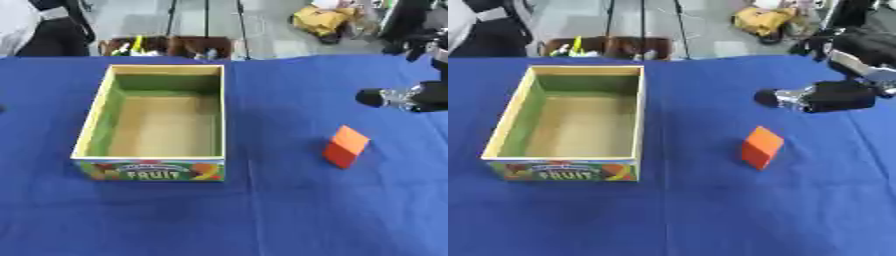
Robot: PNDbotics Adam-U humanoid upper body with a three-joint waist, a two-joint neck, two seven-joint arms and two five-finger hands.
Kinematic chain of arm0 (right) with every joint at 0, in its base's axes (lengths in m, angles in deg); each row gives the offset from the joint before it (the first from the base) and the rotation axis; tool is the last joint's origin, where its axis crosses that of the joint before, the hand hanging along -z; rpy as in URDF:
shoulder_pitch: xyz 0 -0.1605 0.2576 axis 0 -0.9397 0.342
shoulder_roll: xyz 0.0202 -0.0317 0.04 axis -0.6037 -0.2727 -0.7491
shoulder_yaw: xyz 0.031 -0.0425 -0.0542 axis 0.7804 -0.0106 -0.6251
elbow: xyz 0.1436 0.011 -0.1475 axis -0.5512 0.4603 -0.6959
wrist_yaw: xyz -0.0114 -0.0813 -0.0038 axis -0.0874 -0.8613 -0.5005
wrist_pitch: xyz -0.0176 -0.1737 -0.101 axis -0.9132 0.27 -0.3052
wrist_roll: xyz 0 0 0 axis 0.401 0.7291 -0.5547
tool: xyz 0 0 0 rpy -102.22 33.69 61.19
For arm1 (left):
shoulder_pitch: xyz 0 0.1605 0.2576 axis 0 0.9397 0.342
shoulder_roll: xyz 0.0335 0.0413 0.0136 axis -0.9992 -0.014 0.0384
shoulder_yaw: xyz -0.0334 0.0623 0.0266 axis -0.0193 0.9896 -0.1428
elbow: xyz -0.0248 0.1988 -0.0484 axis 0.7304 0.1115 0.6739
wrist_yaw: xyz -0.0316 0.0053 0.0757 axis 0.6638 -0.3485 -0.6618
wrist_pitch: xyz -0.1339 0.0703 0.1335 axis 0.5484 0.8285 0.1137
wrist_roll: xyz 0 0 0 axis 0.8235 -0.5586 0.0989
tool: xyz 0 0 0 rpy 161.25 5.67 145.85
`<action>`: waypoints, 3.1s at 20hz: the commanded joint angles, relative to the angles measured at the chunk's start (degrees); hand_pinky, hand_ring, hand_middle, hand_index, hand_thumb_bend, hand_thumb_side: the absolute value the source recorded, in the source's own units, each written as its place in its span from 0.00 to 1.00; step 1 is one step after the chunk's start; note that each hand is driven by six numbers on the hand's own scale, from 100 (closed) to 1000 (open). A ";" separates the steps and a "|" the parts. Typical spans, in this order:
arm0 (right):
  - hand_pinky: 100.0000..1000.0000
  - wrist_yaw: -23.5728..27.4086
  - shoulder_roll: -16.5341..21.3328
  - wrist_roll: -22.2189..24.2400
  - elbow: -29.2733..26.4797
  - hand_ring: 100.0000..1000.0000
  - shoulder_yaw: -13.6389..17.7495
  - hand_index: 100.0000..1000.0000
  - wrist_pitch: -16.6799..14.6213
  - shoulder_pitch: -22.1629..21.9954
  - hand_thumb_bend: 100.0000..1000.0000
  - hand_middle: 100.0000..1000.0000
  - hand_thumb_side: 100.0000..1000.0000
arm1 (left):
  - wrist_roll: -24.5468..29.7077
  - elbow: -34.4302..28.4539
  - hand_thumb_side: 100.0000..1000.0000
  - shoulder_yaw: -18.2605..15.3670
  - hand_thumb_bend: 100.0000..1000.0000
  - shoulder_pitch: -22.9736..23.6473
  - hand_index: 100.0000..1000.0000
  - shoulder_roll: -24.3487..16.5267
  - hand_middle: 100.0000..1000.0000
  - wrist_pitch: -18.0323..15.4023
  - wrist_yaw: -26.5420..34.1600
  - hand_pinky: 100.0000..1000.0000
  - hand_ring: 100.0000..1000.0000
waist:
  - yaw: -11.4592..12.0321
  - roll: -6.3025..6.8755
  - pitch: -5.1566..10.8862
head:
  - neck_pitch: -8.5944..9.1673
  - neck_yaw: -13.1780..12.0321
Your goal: Pick up objects on the table and place them in the box.
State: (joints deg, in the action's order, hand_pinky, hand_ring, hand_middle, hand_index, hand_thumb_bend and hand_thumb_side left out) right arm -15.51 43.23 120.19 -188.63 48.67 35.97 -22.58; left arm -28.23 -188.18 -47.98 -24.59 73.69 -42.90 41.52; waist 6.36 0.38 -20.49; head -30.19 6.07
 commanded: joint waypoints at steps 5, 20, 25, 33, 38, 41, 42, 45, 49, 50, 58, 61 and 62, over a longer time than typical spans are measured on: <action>0.84 -1.35 -2.30 -1.38 -1.26 1.00 1.54 0.96 -2.00 -0.19 0.67 0.96 0.87 | -0.25 -1.15 0.89 -0.76 0.00 -0.07 0.61 -0.99 0.51 0.05 -0.37 0.54 0.57 | -0.25 0.33 1.38 | -0.01 -1.63; 0.72 -3.53 -6.41 0.16 -1.26 0.89 0.47 0.94 0.51 -3.63 0.48 0.85 0.72 | -0.12 -1.15 0.89 -0.70 0.00 -0.24 0.61 -0.80 0.51 0.11 -0.45 0.54 0.57 | -0.03 0.59 0.24 | -0.25 0.14; 0.70 -2.10 -7.38 5.87 -0.57 0.87 -0.38 0.94 3.90 -4.21 0.56 0.81 0.58 | -0.02 -1.15 0.88 -0.66 0.00 -0.36 0.62 -0.82 0.52 0.12 -0.41 0.54 0.57 | -0.16 0.41 0.51 | -0.33 0.88; 0.70 0.18 -8.50 8.21 6.73 0.86 -1.94 0.94 5.14 -2.91 0.60 0.80 0.59 | 0.09 -1.15 0.89 -0.56 0.00 -0.60 0.62 -0.75 0.52 0.09 -0.32 0.54 0.58 | -0.03 0.17 0.49 | -0.19 1.59; 0.69 0.77 -9.26 6.86 11.22 0.85 -2.46 0.94 5.71 -1.37 0.58 0.80 0.61 | 0.19 -1.15 0.89 -0.48 0.00 -0.71 0.62 -0.65 0.52 0.01 -0.29 0.54 0.58 | 0.19 0.06 0.34 | -0.14 2.15; 0.68 0.63 -9.57 5.49 13.77 0.84 -2.72 0.93 6.37 -0.28 0.56 0.79 0.64 | 0.21 -1.15 0.89 -0.45 0.00 -0.76 0.62 -0.61 0.52 0.00 -0.29 0.54 0.58 | 0.31 0.00 0.24 | -0.13 2.43; 0.68 0.37 -9.67 5.04 14.55 0.84 -2.85 0.93 6.57 0.09 0.55 0.79 0.64 | 0.23 -1.15 0.89 -0.44 0.00 -0.77 0.62 -0.58 0.52 0.00 -0.30 0.54 0.58 | 0.34 -0.03 0.19 | -0.13 2.47; 0.67 0.02 -9.99 4.02 16.43 0.83 -3.27 0.92 6.87 0.93 0.54 0.78 0.64 | 0.28 -1.15 0.89 -0.41 0.00 -0.78 0.62 -0.52 0.52 0.02 -0.32 0.54 0.58 | 0.42 -0.12 0.06 | -0.13 2.51; 0.67 -0.54 -10.60 3.43 18.88 0.83 -3.74 0.91 7.09 1.56 0.53 0.77 0.63 | 0.27 -1.15 0.89 -0.42 0.00 -0.80 0.62 -0.45 0.52 0.03 -0.35 0.54 0.58 | 0.57 -0.19 -0.08 | -0.09 2.54; 0.67 -0.59 -10.74 3.44 19.37 0.83 -3.85 0.91 7.04 1.61 0.53 0.77 0.62 | 0.27 -1.15 0.89 -0.43 0.00 -0.80 0.62 -0.43 0.52 0.04 -0.36 0.54 0.58 | 0.61 -0.20 -0.11 | -0.07 2.54; 0.66 -1.03 -11.21 3.74 20.81 0.82 -4.55 0.86 6.14 1.26 0.52 0.73 0.61 | 0.27 -1.15 0.89 -0.46 0.00 -0.79 0.62 -0.38 0.52 0.08 -0.38 0.54 0.58 | 0.61 -0.24 -0.18 | -0.03 2.51; 0.65 -1.20 -11.28 3.93 20.70 0.81 -4.76 0.84 5.81 1.01 0.52 0.72 0.61 | 0.32 -1.15 0.89 -0.44 0.00 -0.80 0.62 -0.37 0.52 0.09 -0.36 0.54 0.58 | 0.59 -0.22 -0.14 | 0.02 2.52; 0.65 -1.30 -11.30 3.92 20.65 0.81 -4.79 0.82 5.75 0.94 0.52 0.69 0.61 | 0.32 -1.15 0.89 -0.44 0.00 -0.80 0.62 -0.37 0.52 0.10 -0.36 0.54 0.58 | 0.60 -0.21 -0.12 | 0.05 2.51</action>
State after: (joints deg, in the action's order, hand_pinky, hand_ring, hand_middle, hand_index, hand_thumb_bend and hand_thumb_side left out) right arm -16.26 30.73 123.97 -167.46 43.55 41.82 -22.14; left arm -28.07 -188.18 -48.29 -24.65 73.73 -42.77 41.32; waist 7.03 0.21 -21.64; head -30.25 8.60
